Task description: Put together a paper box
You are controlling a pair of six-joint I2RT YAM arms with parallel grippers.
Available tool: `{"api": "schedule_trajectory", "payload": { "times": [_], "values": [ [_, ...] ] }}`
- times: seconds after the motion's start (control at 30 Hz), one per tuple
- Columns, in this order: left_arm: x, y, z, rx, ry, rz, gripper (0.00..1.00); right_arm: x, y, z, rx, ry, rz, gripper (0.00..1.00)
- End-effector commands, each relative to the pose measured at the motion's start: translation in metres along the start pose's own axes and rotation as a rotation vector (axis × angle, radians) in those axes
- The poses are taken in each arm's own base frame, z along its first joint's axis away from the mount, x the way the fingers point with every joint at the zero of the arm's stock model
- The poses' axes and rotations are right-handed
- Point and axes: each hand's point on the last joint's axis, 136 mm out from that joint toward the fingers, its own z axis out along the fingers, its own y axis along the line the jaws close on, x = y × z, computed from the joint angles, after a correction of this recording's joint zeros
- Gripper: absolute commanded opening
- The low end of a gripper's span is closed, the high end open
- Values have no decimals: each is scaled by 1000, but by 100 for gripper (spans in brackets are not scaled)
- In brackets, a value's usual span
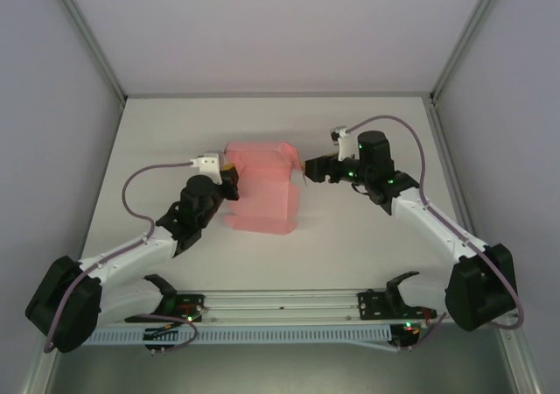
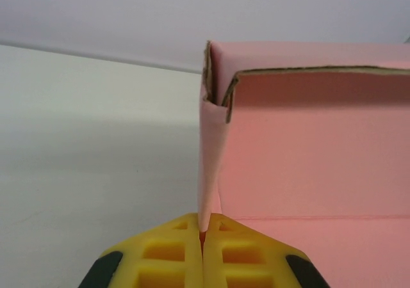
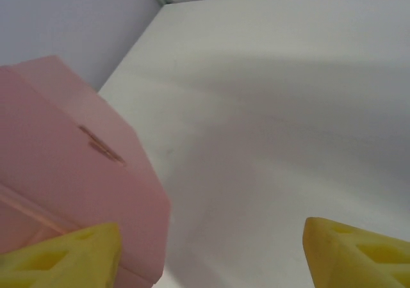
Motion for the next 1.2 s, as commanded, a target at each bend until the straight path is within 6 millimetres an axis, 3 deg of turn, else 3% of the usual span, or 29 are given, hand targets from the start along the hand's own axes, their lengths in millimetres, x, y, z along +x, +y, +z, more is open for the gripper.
{"api": "schedule_trajectory", "payload": {
  "times": [0.0, 0.23, 0.47, 0.67, 0.87, 1.17],
  "values": [
    [-2, -3, 3, 14, -1, 13, 0, -11, 33, 6, -167, 3, -64, 68],
    [-2, -3, 6, 9, 3, 11, 0, 0, 58, 23, -234, 68, -129, 60],
    [-2, -2, 6, 2, 6, 7, 0, -1, 47, 36, -109, 68, -153, 59],
    [-1, 10, 5, -68, 15, 21, 0, 4, 42, 29, -58, 86, -164, 58],
    [-5, 9, 1, -58, 0, 32, 0, 4, 45, 23, -55, 97, -188, 48],
    [-6, 13, -2, -76, 5, 52, 0, 8, 51, 17, -71, 182, -240, 51]
  ]
}}
